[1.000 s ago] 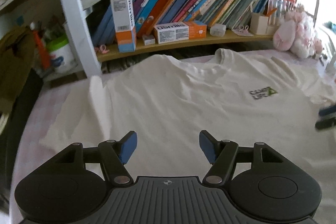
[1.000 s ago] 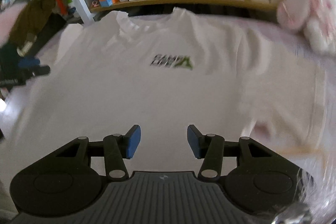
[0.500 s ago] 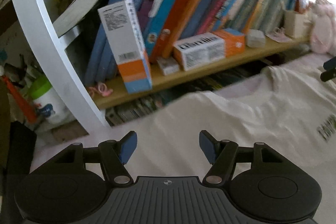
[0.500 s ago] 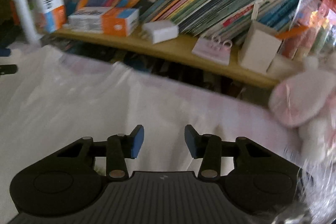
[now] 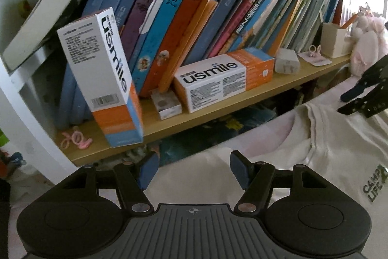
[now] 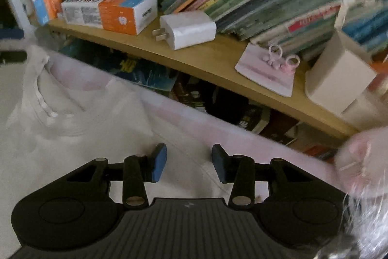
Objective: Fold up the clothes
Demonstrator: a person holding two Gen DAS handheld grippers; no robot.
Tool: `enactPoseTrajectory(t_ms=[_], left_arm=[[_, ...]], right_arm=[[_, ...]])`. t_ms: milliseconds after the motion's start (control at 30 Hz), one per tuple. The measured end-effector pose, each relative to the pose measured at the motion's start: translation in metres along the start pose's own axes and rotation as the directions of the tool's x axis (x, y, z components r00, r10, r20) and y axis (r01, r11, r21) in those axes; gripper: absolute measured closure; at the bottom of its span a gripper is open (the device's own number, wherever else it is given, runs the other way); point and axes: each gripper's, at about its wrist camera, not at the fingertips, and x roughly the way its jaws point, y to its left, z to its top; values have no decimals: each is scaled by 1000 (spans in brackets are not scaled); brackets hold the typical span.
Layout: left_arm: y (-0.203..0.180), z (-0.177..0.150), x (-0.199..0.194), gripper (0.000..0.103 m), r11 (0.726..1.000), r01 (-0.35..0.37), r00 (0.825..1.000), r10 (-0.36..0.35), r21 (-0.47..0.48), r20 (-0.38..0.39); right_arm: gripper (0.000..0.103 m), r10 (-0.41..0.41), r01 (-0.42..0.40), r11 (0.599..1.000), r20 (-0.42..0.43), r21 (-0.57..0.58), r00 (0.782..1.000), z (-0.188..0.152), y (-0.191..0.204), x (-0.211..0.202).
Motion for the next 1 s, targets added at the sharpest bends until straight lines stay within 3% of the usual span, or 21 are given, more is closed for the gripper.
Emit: enactPoseTrajectory(t_ms=[33, 67, 100, 133, 233, 267, 333, 667, 733, 767, 800, 867, 1000], left_arm=[[1, 0, 1, 36, 1000, 1, 1000, -1, 5, -6], [1, 0, 2, 36, 1000, 1, 1000, 0, 9, -11], [2, 0, 3, 36, 1000, 0, 1000, 0, 12, -15], [4, 0, 4, 36, 1000, 3, 1000, -3, 13, -18], [5, -1, 8, 36, 1000, 8, 1000, -8, 10, -26], [3, 0, 11, 36, 1000, 9, 999, -9, 12, -33], [1, 2, 18, 36, 1000, 11, 999, -10, 16, -48], [-11, 10, 50, 37, 999, 22, 992, -18, 34, -122], [-14, 11, 55, 52, 999, 29, 991, -24, 32, -133], [-14, 10, 55, 81, 999, 49, 990, -46, 20, -131], [-13, 8, 54, 98, 997, 75, 989, -74, 5, -126], [-12, 5, 51, 99, 995, 103, 989, -104, -13, -108], [-3, -2, 45, 99, 997, 46, 997, -49, -55, -59]], right_arm=[[96, 21, -21, 1000, -10, 10, 1000, -1, -2, -2], [99, 42, -42, 999, -22, 15, 999, -1, -3, -4], [100, 62, -62, 998, -34, 19, 997, -2, -4, -6], [100, 32, -32, 998, 7, 44, 999, -4, -7, -14], [100, -122, 101, 984, 139, 146, 983, -12, -12, -33], [100, -179, 152, 973, 151, 176, 972, -16, -13, -32], [100, -240, 224, 966, 127, 126, 963, -20, -4, -20], [99, -239, 213, 955, 112, 205, 965, -23, -2, -12], [99, -235, 206, 953, 111, 223, 966, -22, -3, -12], [99, -236, 206, 952, 113, 227, 965, -22, -2, -12], [99, -236, 206, 952, 114, 228, 965, -23, -2, -12], [99, -237, 206, 951, 116, 230, 965, -23, -1, -13], [99, -229, 196, 952, 125, 234, 965, -22, -3, -9]])
